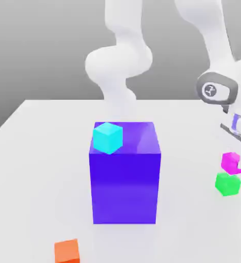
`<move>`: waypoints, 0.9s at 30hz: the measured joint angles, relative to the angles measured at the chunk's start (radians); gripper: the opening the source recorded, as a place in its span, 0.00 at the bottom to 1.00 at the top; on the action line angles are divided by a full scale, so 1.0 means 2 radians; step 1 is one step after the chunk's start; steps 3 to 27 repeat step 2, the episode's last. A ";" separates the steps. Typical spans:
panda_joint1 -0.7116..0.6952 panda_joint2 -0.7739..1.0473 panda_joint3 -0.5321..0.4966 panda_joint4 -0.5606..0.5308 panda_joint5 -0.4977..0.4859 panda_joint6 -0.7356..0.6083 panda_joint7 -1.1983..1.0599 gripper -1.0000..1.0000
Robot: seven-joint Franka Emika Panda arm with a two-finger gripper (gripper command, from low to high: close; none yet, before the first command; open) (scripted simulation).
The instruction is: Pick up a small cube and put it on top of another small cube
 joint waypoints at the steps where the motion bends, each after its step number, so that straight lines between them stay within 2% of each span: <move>1: 0.000 0.000 0.000 0.000 0.000 0.000 0.000 1.00; 27: 0.000 0.000 0.000 0.000 0.000 0.000 0.000 1.00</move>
